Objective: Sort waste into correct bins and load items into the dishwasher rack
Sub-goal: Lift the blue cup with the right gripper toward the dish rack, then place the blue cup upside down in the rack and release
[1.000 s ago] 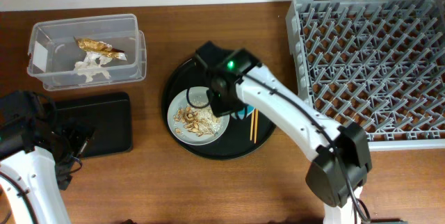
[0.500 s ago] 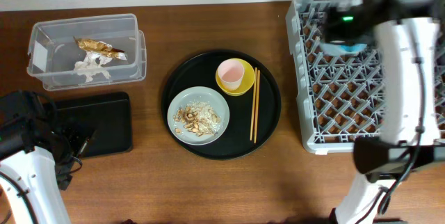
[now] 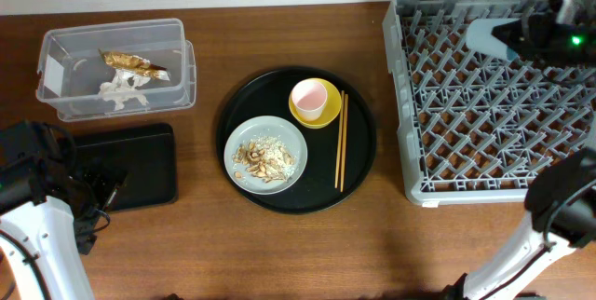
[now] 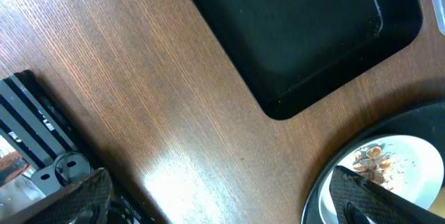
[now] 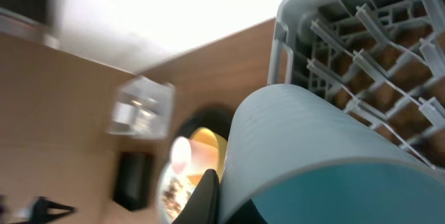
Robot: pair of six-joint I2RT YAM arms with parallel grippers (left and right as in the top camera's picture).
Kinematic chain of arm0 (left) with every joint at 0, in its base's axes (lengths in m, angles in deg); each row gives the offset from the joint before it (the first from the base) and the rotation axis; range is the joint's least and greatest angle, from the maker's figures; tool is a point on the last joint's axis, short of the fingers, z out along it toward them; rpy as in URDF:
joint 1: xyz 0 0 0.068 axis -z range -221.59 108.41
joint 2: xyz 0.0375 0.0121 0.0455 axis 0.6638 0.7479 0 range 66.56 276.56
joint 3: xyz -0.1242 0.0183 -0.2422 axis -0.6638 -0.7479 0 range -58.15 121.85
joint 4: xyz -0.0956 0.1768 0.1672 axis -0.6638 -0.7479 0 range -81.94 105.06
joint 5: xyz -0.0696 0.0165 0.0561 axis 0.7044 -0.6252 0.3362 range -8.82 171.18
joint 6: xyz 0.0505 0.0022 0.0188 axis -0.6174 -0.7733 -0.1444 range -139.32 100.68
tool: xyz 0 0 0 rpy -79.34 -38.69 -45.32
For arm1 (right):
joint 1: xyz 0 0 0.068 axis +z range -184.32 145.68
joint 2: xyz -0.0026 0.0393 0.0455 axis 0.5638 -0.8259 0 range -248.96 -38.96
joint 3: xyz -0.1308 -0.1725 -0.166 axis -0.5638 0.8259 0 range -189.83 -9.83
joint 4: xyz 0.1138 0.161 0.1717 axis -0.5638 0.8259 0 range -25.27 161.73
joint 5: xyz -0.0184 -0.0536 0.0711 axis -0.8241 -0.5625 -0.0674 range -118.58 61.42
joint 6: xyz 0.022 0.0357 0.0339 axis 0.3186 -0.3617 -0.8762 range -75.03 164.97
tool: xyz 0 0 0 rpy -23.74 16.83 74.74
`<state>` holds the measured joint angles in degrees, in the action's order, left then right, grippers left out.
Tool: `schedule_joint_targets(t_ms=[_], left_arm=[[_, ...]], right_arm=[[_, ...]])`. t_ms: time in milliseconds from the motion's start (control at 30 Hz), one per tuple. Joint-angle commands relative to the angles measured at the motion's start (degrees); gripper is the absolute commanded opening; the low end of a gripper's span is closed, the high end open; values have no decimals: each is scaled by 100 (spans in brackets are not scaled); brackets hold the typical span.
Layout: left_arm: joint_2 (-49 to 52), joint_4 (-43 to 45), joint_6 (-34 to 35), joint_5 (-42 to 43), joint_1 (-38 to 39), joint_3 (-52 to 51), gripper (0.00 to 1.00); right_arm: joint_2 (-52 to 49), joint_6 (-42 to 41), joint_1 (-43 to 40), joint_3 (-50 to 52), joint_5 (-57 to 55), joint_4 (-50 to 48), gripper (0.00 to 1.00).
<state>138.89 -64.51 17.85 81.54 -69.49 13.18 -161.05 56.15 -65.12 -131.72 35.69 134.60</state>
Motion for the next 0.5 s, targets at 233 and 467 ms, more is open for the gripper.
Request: schedule_joint_targets(t_ms=[233, 467], left_arm=[[9, 4, 57, -61, -28, -7, 99], [9, 4, 57, -61, -28, -7, 99]], right_arm=[[-920, 166, -494, 61, 1222, -494, 4], [-1255, -361, -485, 61, 1187, -1355, 4]])
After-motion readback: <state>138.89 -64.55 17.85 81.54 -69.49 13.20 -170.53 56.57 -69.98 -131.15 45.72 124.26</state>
